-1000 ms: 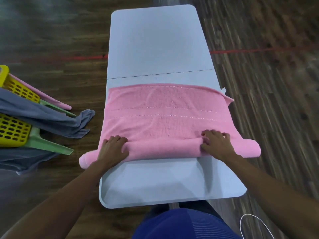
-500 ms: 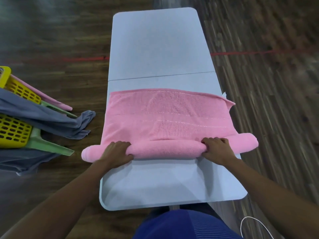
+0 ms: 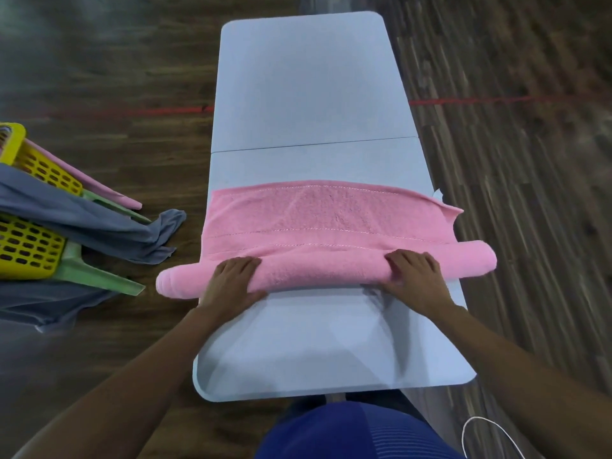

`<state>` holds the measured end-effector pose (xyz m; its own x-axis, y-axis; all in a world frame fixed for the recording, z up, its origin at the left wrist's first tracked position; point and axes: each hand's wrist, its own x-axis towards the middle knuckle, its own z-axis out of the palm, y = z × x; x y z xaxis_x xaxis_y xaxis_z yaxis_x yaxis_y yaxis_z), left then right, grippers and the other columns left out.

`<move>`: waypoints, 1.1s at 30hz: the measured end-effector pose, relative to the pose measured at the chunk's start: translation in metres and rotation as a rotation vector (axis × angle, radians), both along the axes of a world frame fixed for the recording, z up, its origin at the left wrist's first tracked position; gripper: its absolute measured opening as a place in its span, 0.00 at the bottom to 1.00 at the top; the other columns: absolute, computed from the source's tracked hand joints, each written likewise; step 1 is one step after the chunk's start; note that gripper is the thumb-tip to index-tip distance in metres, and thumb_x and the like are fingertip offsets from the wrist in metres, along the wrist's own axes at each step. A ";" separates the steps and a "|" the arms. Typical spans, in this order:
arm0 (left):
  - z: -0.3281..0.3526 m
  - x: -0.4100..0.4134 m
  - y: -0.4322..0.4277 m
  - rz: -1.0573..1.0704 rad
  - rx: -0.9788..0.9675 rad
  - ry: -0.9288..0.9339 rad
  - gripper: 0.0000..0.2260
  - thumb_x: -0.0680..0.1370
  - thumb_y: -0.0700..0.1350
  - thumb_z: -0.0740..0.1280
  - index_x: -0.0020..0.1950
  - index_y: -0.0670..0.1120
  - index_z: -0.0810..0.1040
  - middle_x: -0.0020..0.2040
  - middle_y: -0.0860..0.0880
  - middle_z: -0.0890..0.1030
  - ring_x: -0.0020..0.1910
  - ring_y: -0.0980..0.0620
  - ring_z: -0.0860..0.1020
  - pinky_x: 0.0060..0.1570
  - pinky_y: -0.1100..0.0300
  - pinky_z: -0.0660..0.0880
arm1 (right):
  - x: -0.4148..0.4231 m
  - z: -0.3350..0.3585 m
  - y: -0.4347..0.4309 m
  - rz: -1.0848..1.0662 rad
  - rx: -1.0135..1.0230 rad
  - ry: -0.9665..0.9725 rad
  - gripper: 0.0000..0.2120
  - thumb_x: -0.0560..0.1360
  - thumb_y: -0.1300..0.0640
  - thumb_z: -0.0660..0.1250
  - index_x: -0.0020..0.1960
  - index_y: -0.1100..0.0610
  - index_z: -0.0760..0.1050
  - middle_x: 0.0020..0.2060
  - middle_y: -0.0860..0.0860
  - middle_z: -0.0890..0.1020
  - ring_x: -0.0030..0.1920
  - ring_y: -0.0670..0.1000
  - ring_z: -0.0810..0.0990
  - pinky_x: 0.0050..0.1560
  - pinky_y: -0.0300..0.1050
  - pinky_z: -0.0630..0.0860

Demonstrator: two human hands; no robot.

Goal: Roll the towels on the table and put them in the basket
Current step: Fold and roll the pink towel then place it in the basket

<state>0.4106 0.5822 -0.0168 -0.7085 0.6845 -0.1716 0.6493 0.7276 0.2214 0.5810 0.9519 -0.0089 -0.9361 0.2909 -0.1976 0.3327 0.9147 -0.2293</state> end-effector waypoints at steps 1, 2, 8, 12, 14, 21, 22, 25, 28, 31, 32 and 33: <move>-0.002 0.002 -0.002 -0.010 -0.058 -0.013 0.29 0.71 0.53 0.74 0.69 0.44 0.72 0.65 0.43 0.76 0.63 0.42 0.74 0.64 0.45 0.68 | 0.005 -0.004 0.000 0.037 0.006 -0.028 0.31 0.67 0.40 0.74 0.65 0.51 0.72 0.63 0.48 0.76 0.65 0.54 0.72 0.71 0.56 0.57; -0.003 0.003 -0.003 0.003 -0.082 -0.023 0.29 0.70 0.50 0.74 0.69 0.44 0.72 0.66 0.43 0.76 0.63 0.42 0.74 0.65 0.45 0.67 | 0.009 -0.007 0.000 0.055 0.019 -0.021 0.31 0.66 0.46 0.76 0.66 0.52 0.72 0.63 0.50 0.76 0.65 0.55 0.72 0.71 0.56 0.56; 0.016 -0.007 0.006 -0.002 -0.138 -0.183 0.25 0.65 0.59 0.62 0.57 0.48 0.79 0.51 0.47 0.82 0.50 0.44 0.78 0.52 0.51 0.71 | -0.004 0.013 0.007 0.030 0.056 -0.117 0.18 0.66 0.50 0.70 0.56 0.49 0.77 0.47 0.48 0.82 0.52 0.55 0.77 0.60 0.52 0.60; 0.019 -0.023 -0.001 0.120 -0.102 -0.499 0.24 0.64 0.61 0.63 0.54 0.51 0.79 0.49 0.51 0.81 0.49 0.48 0.77 0.51 0.53 0.74 | -0.017 0.025 0.015 -0.028 -0.121 -0.282 0.15 0.66 0.44 0.61 0.50 0.47 0.76 0.43 0.47 0.80 0.49 0.51 0.77 0.57 0.51 0.58; 0.014 -0.021 -0.003 0.145 0.007 -0.312 0.21 0.68 0.57 0.63 0.57 0.48 0.78 0.51 0.50 0.80 0.50 0.47 0.76 0.51 0.52 0.73 | -0.016 0.015 0.013 -0.093 -0.002 -0.115 0.14 0.71 0.48 0.63 0.55 0.49 0.76 0.51 0.50 0.79 0.53 0.54 0.76 0.58 0.53 0.61; 0.001 -0.004 -0.001 0.004 -0.032 -0.056 0.30 0.71 0.61 0.67 0.67 0.45 0.73 0.63 0.45 0.78 0.61 0.43 0.75 0.64 0.45 0.68 | -0.005 0.004 0.008 0.030 0.018 -0.167 0.33 0.68 0.33 0.67 0.69 0.45 0.66 0.68 0.46 0.70 0.70 0.51 0.66 0.71 0.58 0.49; 0.003 -0.003 -0.001 -0.005 -0.086 -0.080 0.30 0.71 0.59 0.69 0.69 0.46 0.71 0.65 0.45 0.76 0.63 0.44 0.73 0.66 0.46 0.66 | -0.004 0.004 0.008 0.050 0.037 -0.215 0.34 0.68 0.37 0.69 0.71 0.44 0.64 0.69 0.46 0.70 0.70 0.51 0.65 0.72 0.59 0.48; 0.014 -0.008 0.007 0.016 -0.134 -0.131 0.25 0.70 0.56 0.68 0.65 0.49 0.75 0.58 0.47 0.80 0.56 0.45 0.77 0.58 0.50 0.69 | -0.011 0.009 0.010 0.053 0.049 -0.218 0.26 0.70 0.46 0.68 0.67 0.45 0.69 0.60 0.47 0.77 0.64 0.52 0.71 0.71 0.57 0.52; 0.026 -0.024 0.012 0.109 -0.176 -0.432 0.25 0.65 0.62 0.64 0.57 0.51 0.78 0.50 0.49 0.81 0.48 0.48 0.77 0.50 0.54 0.74 | -0.024 0.019 0.014 0.004 -0.083 -0.243 0.23 0.67 0.45 0.69 0.60 0.47 0.71 0.52 0.47 0.80 0.59 0.53 0.74 0.68 0.57 0.56; 0.025 -0.035 0.009 0.186 -0.114 -0.417 0.23 0.66 0.60 0.66 0.57 0.51 0.79 0.52 0.49 0.82 0.49 0.48 0.77 0.52 0.52 0.75 | -0.025 0.017 0.013 -0.076 0.026 -0.056 0.21 0.69 0.49 0.69 0.61 0.51 0.72 0.57 0.50 0.77 0.60 0.57 0.73 0.66 0.57 0.58; 0.022 -0.035 0.009 0.229 -0.031 -0.262 0.21 0.68 0.57 0.67 0.57 0.49 0.79 0.53 0.47 0.82 0.50 0.46 0.78 0.53 0.50 0.75 | -0.025 0.015 0.013 -0.108 0.084 0.050 0.18 0.72 0.50 0.67 0.60 0.52 0.73 0.57 0.52 0.77 0.58 0.58 0.74 0.65 0.57 0.60; 0.018 -0.034 0.010 0.279 0.055 -0.112 0.18 0.71 0.53 0.67 0.58 0.47 0.79 0.53 0.45 0.81 0.52 0.43 0.77 0.54 0.48 0.74 | -0.025 0.013 0.011 -0.131 0.123 0.140 0.14 0.74 0.51 0.64 0.58 0.54 0.74 0.55 0.52 0.78 0.57 0.59 0.75 0.64 0.57 0.61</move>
